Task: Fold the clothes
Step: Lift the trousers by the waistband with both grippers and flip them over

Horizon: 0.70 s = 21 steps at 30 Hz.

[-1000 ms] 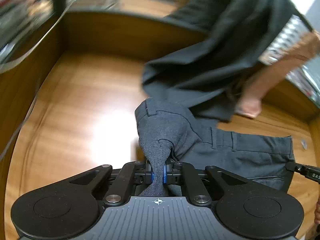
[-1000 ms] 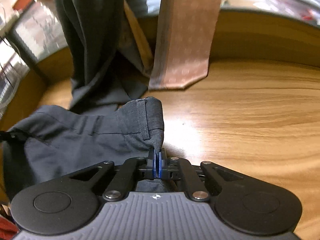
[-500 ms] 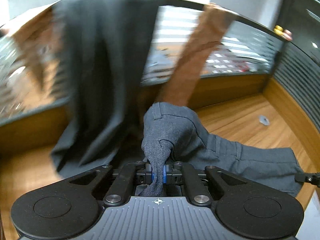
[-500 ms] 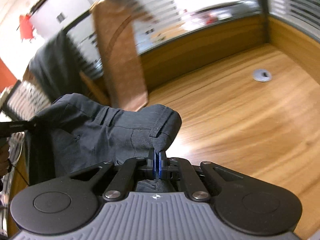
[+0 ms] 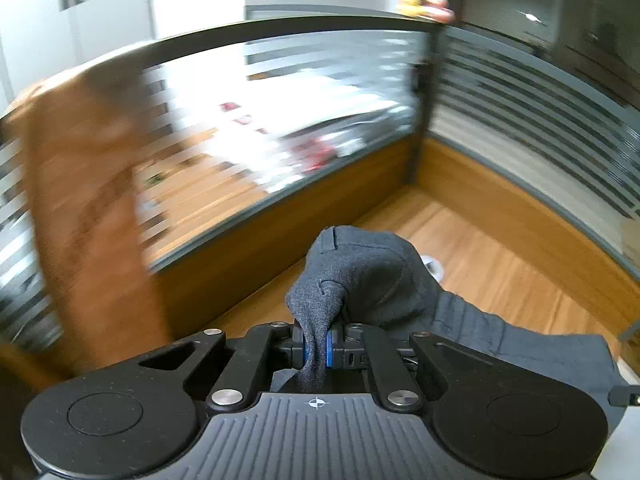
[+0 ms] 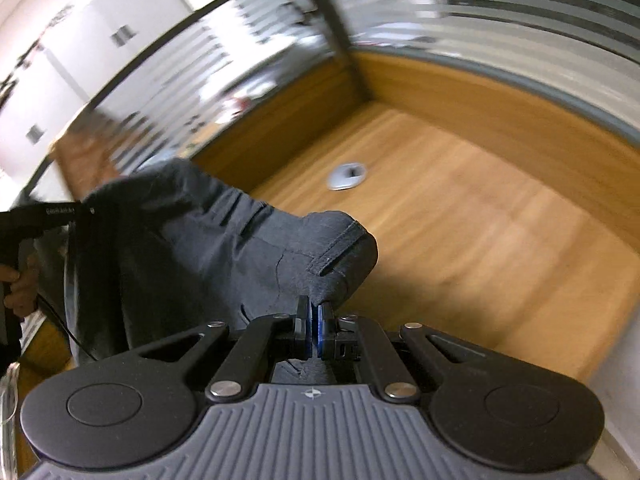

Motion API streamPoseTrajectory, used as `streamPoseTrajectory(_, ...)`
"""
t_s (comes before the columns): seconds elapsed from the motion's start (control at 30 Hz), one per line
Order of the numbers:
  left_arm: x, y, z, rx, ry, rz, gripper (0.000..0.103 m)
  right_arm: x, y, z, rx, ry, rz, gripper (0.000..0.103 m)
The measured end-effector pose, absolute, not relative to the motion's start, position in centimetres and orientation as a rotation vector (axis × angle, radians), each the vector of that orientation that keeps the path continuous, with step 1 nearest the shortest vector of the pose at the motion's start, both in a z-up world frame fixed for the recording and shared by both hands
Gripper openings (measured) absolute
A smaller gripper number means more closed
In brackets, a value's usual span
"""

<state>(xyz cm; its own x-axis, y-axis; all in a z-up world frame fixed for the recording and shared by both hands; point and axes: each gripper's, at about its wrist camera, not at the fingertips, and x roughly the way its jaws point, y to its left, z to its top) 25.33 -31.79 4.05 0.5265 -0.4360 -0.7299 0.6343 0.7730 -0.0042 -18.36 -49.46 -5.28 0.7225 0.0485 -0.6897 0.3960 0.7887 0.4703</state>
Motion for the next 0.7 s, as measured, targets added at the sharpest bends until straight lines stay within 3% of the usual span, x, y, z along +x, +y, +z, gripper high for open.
streamPoseTrajectory(0.4,26.6,-50.1,1.0,0.396,0.789,-0.858,0.009,-24.5,-59.8,-8.5,0.833,0.658,-0.632,0.002)
streamPoseTrajectory(0.7,27.3,-59.5,-2.1,0.456,0.808,-0.940,0.009,-27.0,-65.4,-10.6,0.867,0.638,-0.765,0.002)
